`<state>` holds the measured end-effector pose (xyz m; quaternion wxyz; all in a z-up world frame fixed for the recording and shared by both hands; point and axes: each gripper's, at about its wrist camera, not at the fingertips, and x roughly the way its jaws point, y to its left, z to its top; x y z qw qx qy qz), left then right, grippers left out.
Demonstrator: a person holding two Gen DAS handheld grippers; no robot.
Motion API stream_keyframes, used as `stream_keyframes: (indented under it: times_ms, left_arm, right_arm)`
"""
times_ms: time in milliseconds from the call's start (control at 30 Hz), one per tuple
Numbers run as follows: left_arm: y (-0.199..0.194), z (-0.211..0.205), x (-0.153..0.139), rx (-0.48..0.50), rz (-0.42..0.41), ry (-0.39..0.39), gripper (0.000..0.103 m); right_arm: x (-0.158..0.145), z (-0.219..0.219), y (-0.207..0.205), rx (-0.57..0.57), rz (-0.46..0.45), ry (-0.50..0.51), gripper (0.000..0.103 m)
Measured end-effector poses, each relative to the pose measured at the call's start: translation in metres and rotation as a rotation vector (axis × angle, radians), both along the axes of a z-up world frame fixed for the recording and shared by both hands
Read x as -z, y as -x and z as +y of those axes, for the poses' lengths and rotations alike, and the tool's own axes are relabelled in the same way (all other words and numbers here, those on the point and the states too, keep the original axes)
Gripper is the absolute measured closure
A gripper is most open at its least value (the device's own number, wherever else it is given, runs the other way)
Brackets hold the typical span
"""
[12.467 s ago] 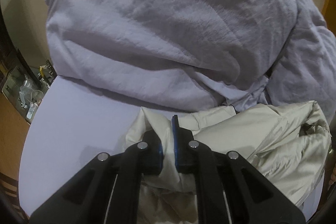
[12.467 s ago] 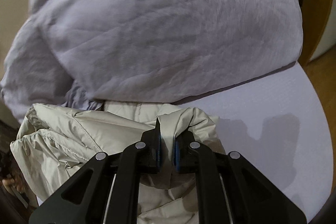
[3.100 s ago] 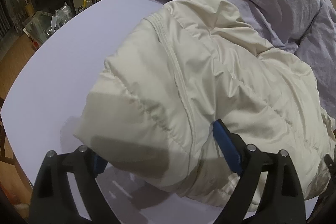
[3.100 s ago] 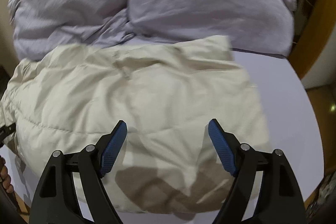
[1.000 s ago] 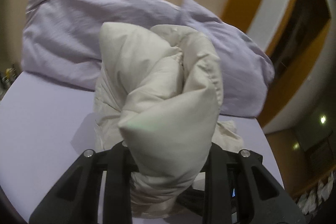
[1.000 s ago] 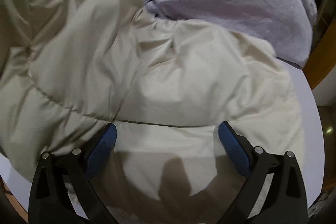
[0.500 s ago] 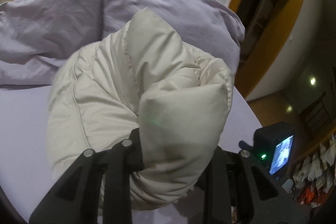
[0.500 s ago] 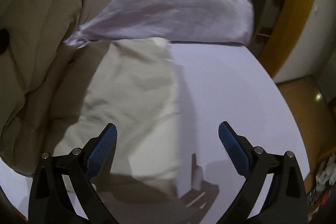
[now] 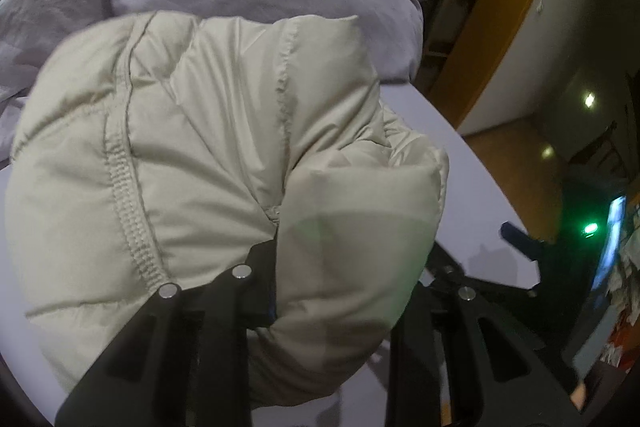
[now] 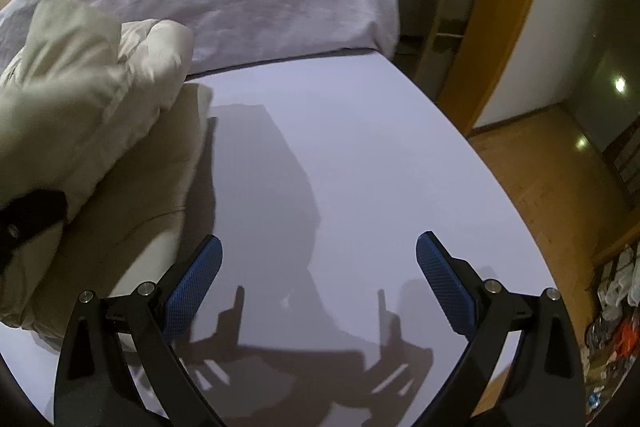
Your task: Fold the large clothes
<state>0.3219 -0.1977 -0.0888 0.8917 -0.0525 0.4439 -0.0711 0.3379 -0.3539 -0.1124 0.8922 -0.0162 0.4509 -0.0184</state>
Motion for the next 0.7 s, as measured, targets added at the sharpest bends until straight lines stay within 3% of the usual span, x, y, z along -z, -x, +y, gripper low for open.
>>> stream_keyframes:
  times_ms: [133,333,467,533,600,700]
  left_arm:
    - [-0.002,-0.021,0.01,0.018,0.012,-0.076,0.076]
    - [0.006,-0.036,0.0,0.015,-0.015,-0.229,0.069]
    - [0.011,-0.03,-0.014,-0.006,-0.011,-0.235,0.062]
    - [0.018,-0.02,-0.026,-0.019,-0.012,-0.21,0.054]
    - [0.02,-0.015,-0.037,-0.025,-0.025,-0.176,0.033]
    - [0.03,-0.007,-0.061,-0.035,-0.065,-0.154,0.026]
  right_arm:
    - [0.0,-0.023,0.01,0.038,-0.001,-0.004,0.004]
    - [-0.004,-0.045,0.015,0.082,-0.014,-0.03,0.004]
    - [-0.015,-0.044,0.015,0.079,-0.041,-0.054,0.004]
    - [-0.024,-0.04,0.013,0.071,-0.06,-0.07,0.004]
    - [-0.033,-0.036,0.012,0.063,-0.075,-0.084,0.004]
    - [-0.051,-0.026,0.008,0.041,-0.11,-0.101,0.004]
